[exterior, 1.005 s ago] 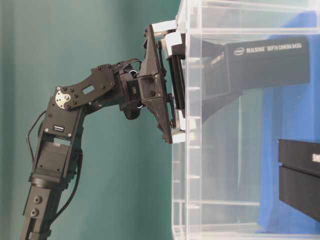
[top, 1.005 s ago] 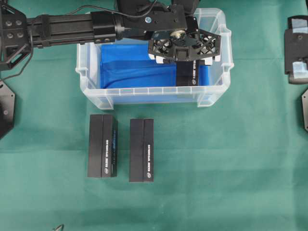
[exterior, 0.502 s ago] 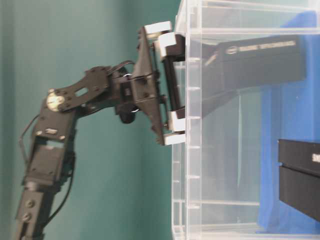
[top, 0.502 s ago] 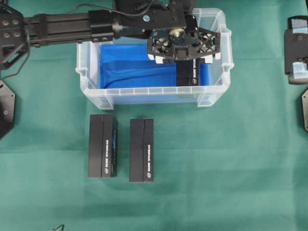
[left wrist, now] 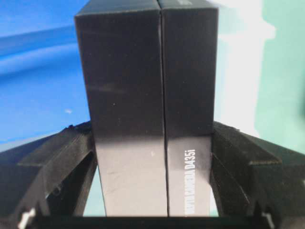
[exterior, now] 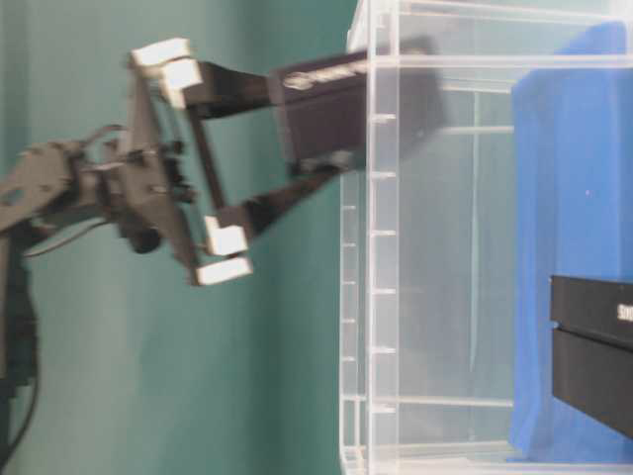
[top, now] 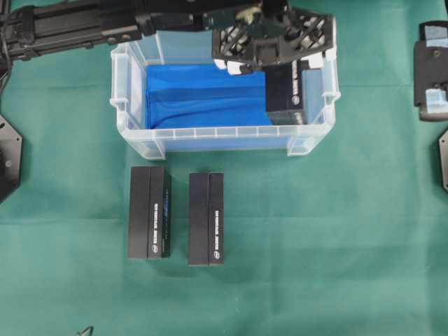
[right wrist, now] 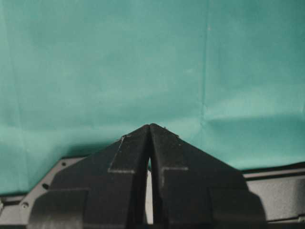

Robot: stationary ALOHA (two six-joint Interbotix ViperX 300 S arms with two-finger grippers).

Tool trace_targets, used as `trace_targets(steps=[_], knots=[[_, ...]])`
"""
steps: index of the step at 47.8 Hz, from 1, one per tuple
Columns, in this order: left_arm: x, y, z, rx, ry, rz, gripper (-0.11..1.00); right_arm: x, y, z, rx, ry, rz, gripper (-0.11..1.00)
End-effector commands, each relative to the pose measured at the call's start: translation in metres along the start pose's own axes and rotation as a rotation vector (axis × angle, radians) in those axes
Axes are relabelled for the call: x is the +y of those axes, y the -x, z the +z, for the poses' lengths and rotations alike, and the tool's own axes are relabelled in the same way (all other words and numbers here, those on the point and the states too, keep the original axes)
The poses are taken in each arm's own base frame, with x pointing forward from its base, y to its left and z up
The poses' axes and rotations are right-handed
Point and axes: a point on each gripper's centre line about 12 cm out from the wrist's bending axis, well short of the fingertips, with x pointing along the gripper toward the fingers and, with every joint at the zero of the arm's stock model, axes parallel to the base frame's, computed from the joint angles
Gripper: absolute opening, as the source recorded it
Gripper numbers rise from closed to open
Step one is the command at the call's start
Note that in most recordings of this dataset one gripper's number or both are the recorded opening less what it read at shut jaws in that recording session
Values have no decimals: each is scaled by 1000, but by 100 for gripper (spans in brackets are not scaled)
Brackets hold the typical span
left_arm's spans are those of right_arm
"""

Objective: Take the box out of the case with the left arm.
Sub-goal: 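Close the left gripper on the box and lift it up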

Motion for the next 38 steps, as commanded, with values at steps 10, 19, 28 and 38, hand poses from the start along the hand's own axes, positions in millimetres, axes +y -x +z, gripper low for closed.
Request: trace_targets(steps=[10, 19, 28, 38], knots=[[-19, 83, 10, -25, 9, -91, 63, -2, 4, 2, -21, 2, -8, 3], [-22, 118, 14, -35, 18, -114, 63, -3, 4, 3, -24, 7, -25, 3], [-23, 136, 16, -43, 24, -132, 63, -5, 3, 4, -26, 9, -39, 3], [-21, 134, 16, -42, 23, -120, 63, -5, 2, 4, -26, 7, -39, 3]])
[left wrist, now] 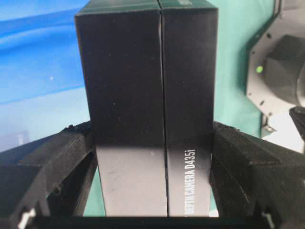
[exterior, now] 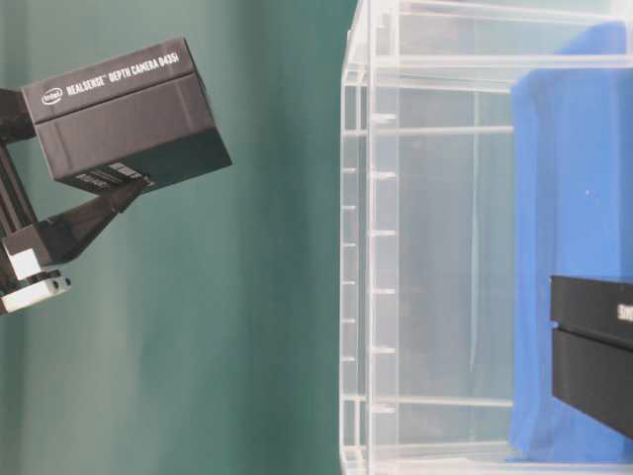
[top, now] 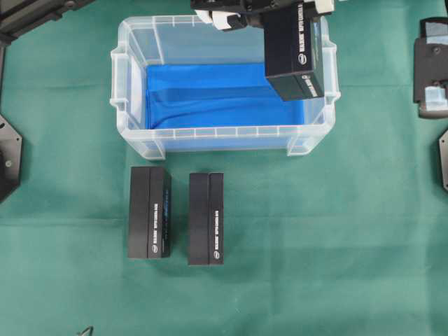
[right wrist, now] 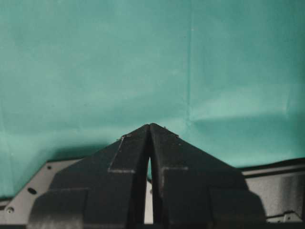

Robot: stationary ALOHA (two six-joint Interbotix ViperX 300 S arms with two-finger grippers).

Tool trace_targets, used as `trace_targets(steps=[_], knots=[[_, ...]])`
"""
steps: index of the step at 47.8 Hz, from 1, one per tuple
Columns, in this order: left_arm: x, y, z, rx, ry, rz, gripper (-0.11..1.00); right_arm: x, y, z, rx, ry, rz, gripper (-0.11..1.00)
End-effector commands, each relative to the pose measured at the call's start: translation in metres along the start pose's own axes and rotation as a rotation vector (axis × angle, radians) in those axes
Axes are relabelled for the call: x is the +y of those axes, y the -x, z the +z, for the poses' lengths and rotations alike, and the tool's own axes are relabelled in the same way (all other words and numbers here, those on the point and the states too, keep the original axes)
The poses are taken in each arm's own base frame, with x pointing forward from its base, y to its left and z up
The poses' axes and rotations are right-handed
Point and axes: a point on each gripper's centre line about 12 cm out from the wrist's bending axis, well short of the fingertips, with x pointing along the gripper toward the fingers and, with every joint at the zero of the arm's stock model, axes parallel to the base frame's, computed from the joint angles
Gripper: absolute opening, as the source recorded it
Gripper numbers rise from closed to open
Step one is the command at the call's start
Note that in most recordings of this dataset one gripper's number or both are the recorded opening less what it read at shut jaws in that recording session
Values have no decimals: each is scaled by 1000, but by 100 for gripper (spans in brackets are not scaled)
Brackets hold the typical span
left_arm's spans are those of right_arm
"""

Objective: Take the box out of the case with the left arm.
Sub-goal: 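Close the left gripper on the box and lift it up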

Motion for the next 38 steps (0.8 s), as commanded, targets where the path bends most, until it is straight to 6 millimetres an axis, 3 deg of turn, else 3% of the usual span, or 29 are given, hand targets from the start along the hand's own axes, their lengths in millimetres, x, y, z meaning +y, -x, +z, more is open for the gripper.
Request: trace_targets(steps=[1, 38], knots=[[-1, 22, 4, -17, 7, -46, 63, 0, 2, 3, -14, 4, -2, 3], [7, 17, 2, -8, 14, -9, 63, -1, 3, 2, -16, -1, -3, 3]])
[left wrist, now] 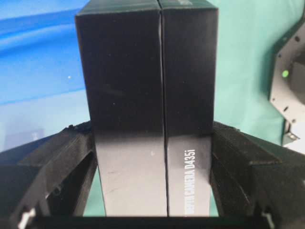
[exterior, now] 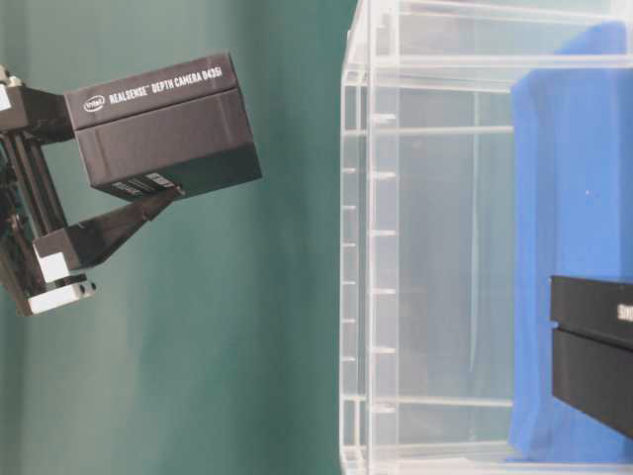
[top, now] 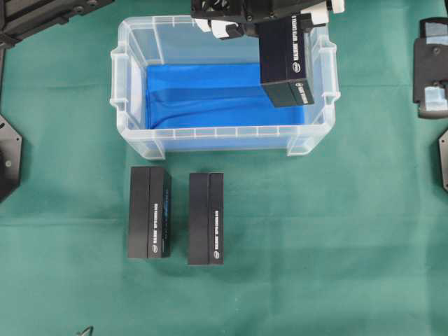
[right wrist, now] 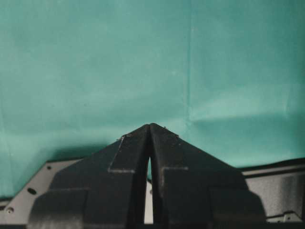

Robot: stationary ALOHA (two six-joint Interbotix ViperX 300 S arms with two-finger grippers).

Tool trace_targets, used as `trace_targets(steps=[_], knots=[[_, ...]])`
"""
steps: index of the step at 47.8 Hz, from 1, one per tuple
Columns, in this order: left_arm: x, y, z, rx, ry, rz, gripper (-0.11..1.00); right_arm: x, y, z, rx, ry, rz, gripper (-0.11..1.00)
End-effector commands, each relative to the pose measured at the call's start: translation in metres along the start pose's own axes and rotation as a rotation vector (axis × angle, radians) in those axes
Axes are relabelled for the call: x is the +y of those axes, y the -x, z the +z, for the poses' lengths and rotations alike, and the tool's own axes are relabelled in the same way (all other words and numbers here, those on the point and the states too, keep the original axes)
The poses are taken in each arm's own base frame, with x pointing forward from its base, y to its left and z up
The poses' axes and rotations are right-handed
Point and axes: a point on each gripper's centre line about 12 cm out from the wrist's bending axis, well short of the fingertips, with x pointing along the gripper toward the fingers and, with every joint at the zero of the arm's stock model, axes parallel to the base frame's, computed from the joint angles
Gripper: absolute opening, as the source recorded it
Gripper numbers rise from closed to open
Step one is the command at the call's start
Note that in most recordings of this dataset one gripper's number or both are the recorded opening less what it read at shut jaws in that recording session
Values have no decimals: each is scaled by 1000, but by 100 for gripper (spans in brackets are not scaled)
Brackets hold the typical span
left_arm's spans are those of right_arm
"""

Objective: Take the box out of the case with the left arm.
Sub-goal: 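Close the left gripper on the box and lift it up, then carry the held box out over the case front wall and down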

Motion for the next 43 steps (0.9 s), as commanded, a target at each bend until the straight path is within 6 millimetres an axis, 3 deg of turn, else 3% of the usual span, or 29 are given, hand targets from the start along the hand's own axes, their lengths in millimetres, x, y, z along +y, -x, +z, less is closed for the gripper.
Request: trace_targets(steps=[1, 26, 35, 43], knots=[[1, 37, 4, -21, 7, -74, 63, 0, 3, 2, -16, 0, -1, 3], [-1, 37, -2, -15, -1, -76, 63, 0, 3, 2, -13, 3, -1, 3], [-4, 37, -20, 3, -15, -77, 63, 0, 3, 2, -15, 3, 1, 3], [-8, 38, -48, 21, -27, -76, 63, 0, 3, 2, -16, 3, -1, 3]])
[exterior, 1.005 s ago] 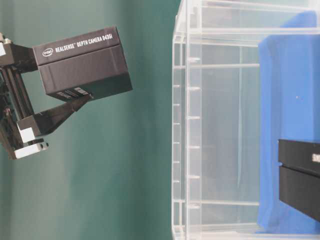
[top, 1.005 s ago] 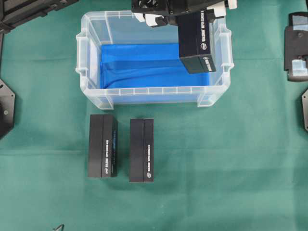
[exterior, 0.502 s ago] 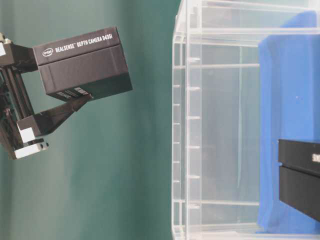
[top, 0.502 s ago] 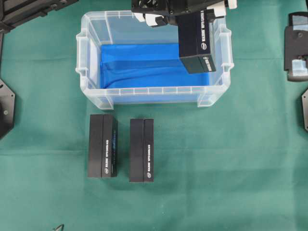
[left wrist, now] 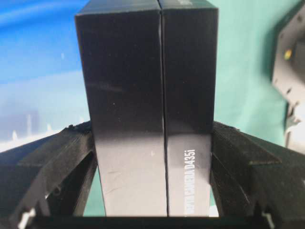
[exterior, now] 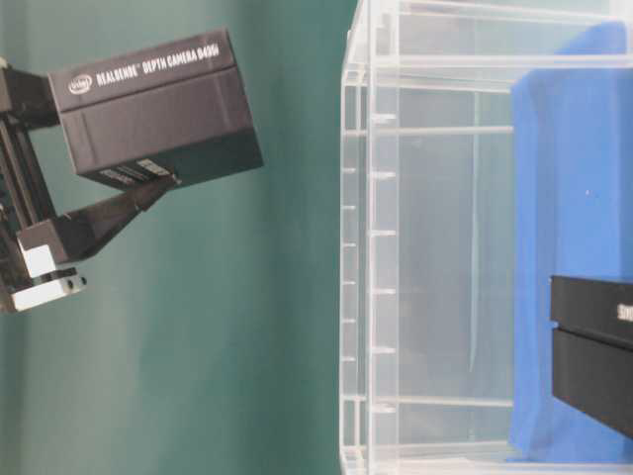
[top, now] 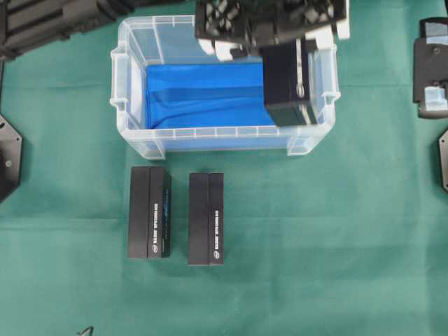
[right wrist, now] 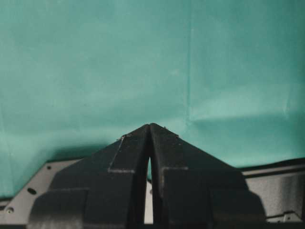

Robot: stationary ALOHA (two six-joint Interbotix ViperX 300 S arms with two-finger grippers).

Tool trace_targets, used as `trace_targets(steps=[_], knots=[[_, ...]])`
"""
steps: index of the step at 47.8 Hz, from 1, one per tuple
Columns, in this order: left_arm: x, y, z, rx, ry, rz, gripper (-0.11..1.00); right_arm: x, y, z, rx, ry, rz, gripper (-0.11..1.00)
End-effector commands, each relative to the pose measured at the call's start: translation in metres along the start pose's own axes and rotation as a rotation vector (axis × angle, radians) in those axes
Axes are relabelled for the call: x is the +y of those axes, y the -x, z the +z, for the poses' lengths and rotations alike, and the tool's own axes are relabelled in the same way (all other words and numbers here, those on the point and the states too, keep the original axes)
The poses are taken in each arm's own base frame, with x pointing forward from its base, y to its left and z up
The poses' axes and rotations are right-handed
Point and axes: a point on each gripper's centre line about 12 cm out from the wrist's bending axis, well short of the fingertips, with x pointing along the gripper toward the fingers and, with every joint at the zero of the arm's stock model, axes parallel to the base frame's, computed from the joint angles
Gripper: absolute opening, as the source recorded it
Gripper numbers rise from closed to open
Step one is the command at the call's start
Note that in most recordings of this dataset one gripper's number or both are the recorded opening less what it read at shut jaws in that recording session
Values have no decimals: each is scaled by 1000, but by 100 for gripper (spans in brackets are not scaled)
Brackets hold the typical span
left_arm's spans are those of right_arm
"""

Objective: Take the box out of the case with the left arm.
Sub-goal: 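Carry the held box out over the case front wall and down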

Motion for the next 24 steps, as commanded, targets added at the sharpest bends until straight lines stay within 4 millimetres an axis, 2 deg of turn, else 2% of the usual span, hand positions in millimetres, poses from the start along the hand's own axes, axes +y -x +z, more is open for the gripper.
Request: trace_targets(steps=[1, 24], knots=[[-2, 38, -16, -4, -12, -75, 63, 0, 2, 3, -14, 3, -1, 3], [-1, 40, -120, 84, 33, -50, 63, 0, 3, 2, -10, -1, 3, 3]])
